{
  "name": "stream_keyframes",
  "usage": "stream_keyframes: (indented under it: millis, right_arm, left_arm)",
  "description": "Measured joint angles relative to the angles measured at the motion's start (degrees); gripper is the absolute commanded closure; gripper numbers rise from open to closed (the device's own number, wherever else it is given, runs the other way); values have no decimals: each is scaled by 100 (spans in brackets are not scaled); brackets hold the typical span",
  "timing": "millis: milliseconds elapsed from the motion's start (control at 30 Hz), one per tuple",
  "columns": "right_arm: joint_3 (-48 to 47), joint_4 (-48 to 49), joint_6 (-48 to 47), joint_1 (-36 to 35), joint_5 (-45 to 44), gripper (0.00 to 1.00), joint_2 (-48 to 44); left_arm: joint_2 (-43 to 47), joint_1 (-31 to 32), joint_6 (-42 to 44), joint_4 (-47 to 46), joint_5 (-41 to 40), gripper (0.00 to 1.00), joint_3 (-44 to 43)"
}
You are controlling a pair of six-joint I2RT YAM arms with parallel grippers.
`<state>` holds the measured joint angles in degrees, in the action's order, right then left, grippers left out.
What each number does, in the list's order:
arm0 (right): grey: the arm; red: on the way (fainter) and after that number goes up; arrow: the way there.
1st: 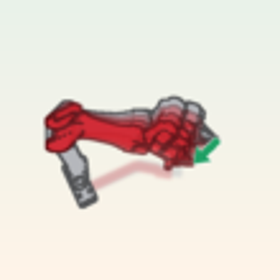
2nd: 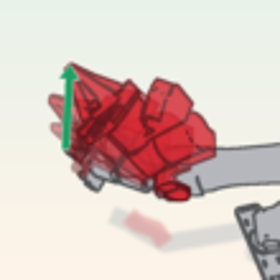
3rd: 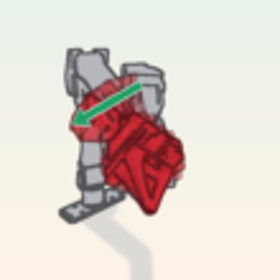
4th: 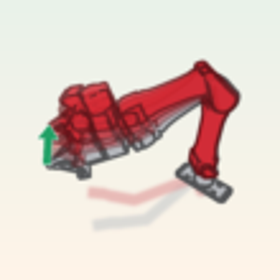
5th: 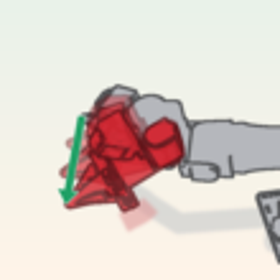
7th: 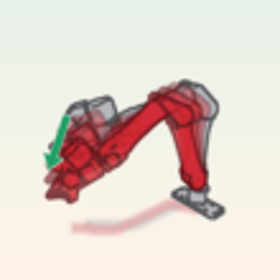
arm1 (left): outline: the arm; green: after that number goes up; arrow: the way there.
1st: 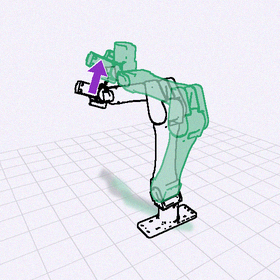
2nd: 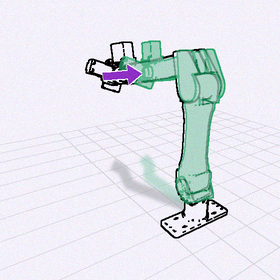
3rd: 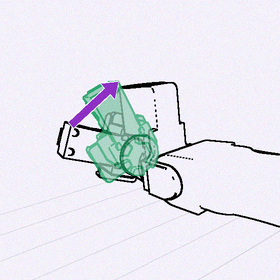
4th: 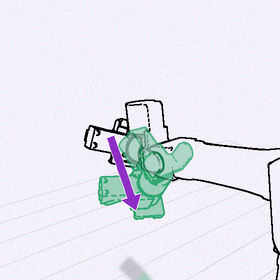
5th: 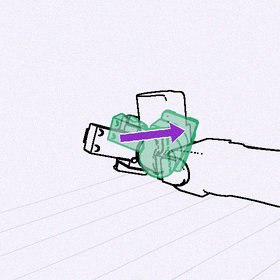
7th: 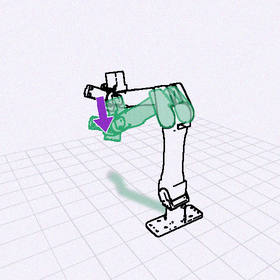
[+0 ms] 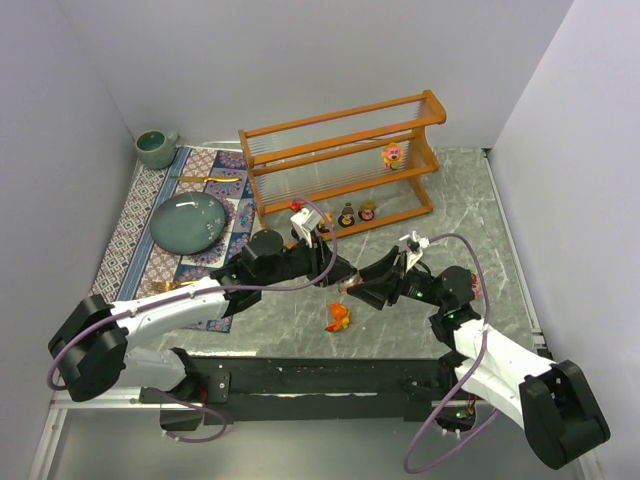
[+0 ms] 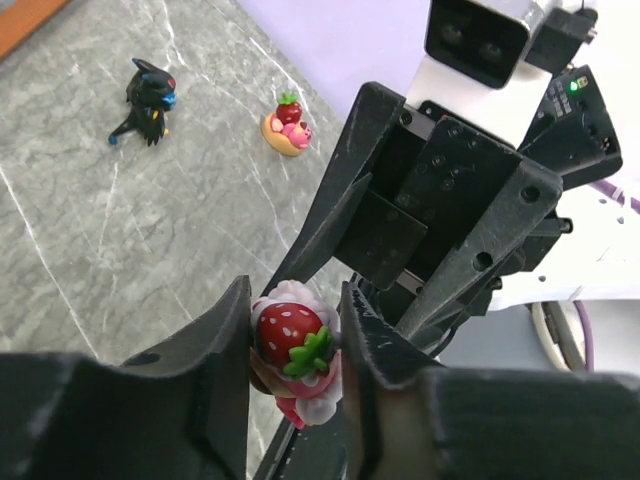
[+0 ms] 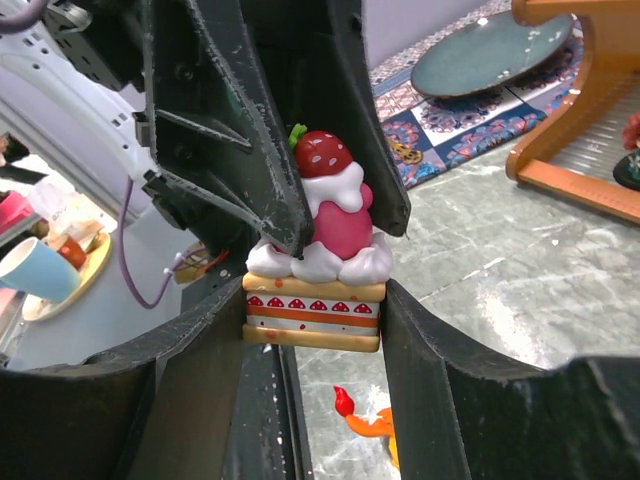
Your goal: Place and organize the plastic toys onto the shelf
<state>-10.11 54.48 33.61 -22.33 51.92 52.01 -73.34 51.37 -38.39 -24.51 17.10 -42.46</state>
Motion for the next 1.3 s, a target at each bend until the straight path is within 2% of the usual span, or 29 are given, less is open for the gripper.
stream_keyframes:
  millis: [67,100,133,200,233,300,333,367,500,633,833,1133,1267,1300]
  right_arm:
    - [7,-9,-7,0,-24,78,0]
    - [7,-7,-15,0,-35,68,0]
    - [7,-9,-22,0,-42,51,0]
    - [7,-37,-48,0,-63,39,-2]
    - [7,-61,-74,-2,-83,26,-13]
    - [7,-245,-214,-17,-170,15,-103]
    - [7,-341,-267,-33,-212,5,-153]
    - [4,-525,-374,-66,-337,2,-258]
    - [-13,-1471,-994,-446,-1145,0,-870]
    - [-31,-2240,-1668,-1220,-2317,0,-1467]
    - [-122,-2802,-2341,-2074,-4054,0,-1569]
    - [-498,-2918,-3143,-3322,-6094,1,-1060]
    - [-590,-2822,-3346,-3530,-6551,8,-697]
    - [-625,-2796,-3377,-3560,-6634,12,-592]
  left_arm:
    - [-2,7,-2,0,-4,99,0]
    - [-2,7,11,-4,-20,99,0]
    - [-2,9,15,-7,-31,99,0]
    - [-2,11,20,2,-59,99,0]
    - [0,15,22,7,-90,99,0]
    - [0,39,13,68,-190,99,0]
    - [7,50,7,105,-251,99,0]
    - [17,72,-2,216,-372,99,-13]
    - [48,205,-120,968,-1182,99,-264]
    - [44,542,-275,1930,-2487,99,-822]
    - [24,942,-461,2702,-3602,99,-1331]
    - [-367,1156,-599,3296,-4225,99,-1631]
    - [-413,1176,-610,3359,-4256,99,-1644]
    - [-413,1180,-610,3364,-4262,99,-1646]
